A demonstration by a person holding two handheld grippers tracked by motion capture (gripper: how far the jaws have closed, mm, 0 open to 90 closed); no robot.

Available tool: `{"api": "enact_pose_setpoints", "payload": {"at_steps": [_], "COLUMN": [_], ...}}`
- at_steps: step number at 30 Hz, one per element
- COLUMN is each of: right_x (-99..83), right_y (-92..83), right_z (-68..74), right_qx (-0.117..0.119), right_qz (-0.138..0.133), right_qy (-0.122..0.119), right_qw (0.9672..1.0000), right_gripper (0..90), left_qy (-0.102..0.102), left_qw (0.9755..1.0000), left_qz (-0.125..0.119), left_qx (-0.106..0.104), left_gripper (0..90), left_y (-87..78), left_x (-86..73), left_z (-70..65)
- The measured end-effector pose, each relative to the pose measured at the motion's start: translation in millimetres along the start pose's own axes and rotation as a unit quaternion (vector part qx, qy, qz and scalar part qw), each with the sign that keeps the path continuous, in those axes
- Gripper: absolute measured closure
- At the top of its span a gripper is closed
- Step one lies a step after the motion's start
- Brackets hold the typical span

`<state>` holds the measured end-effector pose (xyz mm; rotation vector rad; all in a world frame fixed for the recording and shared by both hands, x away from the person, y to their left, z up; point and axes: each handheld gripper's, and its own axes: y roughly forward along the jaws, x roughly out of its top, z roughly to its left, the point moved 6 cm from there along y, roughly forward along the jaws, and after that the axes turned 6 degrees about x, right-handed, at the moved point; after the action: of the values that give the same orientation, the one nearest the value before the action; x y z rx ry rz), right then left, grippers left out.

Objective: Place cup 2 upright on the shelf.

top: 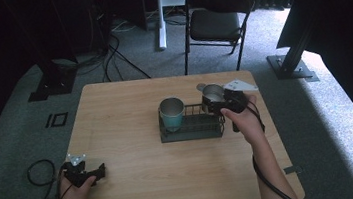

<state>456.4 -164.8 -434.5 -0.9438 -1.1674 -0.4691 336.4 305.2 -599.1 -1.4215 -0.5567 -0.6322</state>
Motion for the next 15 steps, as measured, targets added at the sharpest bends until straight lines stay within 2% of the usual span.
{"api": "enact_pose_setpoints", "payload": {"at_steps": [6, 15], "right_x": [-7.4, -22.8], "right_y": [9.4, 19.7], "right_z": [8.9, 11.7], "right_qx": [0.012, 0.016], "right_qz": [0.009, 0.023], "right_qy": [-0.003, 0.0], "right_qw": [0.9999, 0.9996], "right_gripper": [13.1, 13.1], "left_qy": [0.0, 0.0], "left_qw": [1.0, 1.0], "left_qz": [0.0, 0.0], "left_qx": [0.0, 0.0], "left_gripper": [2.6, 2.6], "left_y": [0.0, 0.0], "left_x": [0.0, 0.0], "left_z": [0.0, 0.0]}}
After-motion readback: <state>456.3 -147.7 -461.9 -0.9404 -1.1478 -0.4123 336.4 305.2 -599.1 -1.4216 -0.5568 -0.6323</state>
